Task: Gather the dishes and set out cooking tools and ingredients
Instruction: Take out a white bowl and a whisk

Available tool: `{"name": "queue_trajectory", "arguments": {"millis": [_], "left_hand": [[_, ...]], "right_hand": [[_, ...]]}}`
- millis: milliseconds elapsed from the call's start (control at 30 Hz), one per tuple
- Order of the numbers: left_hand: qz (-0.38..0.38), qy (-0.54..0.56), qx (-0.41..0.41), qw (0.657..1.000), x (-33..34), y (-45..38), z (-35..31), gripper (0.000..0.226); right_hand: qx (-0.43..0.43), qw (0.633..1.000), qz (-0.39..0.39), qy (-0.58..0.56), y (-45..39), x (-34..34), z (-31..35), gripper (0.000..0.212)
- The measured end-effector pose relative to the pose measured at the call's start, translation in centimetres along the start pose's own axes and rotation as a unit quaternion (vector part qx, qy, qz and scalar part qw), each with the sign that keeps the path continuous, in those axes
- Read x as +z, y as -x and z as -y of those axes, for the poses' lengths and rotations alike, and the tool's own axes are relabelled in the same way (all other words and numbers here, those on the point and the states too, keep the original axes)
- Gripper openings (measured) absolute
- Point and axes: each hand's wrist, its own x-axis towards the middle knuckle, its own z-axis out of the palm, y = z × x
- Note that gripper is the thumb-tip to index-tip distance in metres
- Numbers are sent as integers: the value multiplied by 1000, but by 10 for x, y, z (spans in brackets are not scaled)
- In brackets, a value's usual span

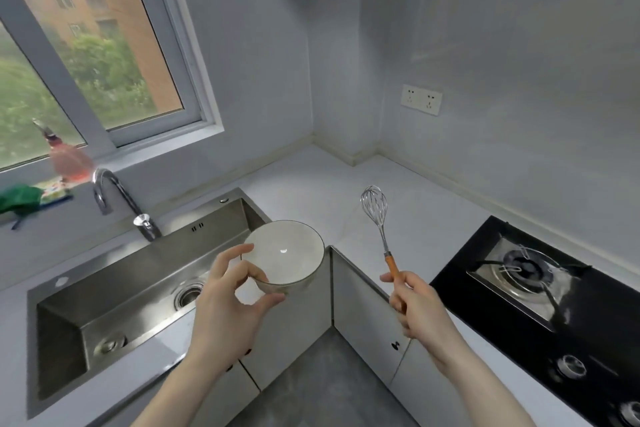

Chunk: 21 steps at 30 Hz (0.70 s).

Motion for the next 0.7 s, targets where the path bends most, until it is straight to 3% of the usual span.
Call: {"name": "queue_trajectory", "arguments": {"millis": [200, 700], "left_hand": [[3, -15, -13, 1000, 28, -81, 27, 39], [163, -6, -12, 986, 155, -326, 143, 36]], "right_hand": [[14, 999, 1, -33, -84, 9, 28, 23], [107, 988, -108, -18, -298, 34, 50, 34]]}}
